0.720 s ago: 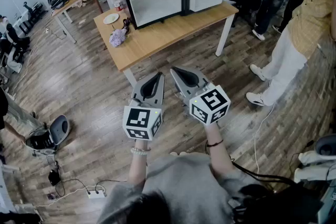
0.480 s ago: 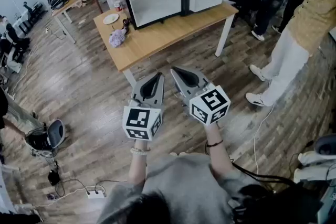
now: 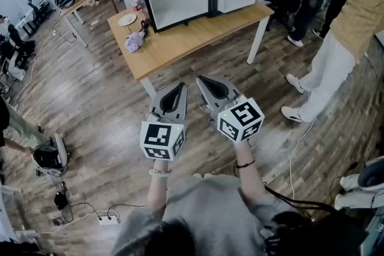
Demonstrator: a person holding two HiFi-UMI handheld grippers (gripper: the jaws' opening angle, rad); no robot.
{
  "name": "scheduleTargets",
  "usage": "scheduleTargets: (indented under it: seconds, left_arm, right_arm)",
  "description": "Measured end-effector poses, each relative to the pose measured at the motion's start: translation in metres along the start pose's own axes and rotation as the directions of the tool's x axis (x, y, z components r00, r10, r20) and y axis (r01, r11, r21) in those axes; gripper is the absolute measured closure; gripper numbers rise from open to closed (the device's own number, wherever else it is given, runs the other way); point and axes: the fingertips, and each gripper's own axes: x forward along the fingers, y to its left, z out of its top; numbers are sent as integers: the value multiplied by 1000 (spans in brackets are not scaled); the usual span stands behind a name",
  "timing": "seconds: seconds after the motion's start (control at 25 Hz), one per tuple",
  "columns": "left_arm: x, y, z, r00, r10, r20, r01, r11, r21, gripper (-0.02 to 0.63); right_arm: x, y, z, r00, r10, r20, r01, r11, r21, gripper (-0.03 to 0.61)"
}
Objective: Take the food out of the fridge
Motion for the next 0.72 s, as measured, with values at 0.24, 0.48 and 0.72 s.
scheduleTargets:
  seconds: [0.24, 0.48, 0.72]
  left_arm:
    - [1, -7, -3, 1000, 21, -12, -21, 1000, -1, 606]
    - [-6, -11, -6, 998, 64, -27, -64, 998, -3, 606]
    - [5, -5, -7, 997, 72, -32, -72, 997, 3, 606]
  right_arm:
    - [-6, -6, -2, 1000, 5, -7, -5, 1000, 8, 571]
    - [-10, -9, -7, 1000, 10, -16, -10, 999, 37, 571]
    - [-4, -17, -6, 1000, 10, -14, -9, 999, 42, 571]
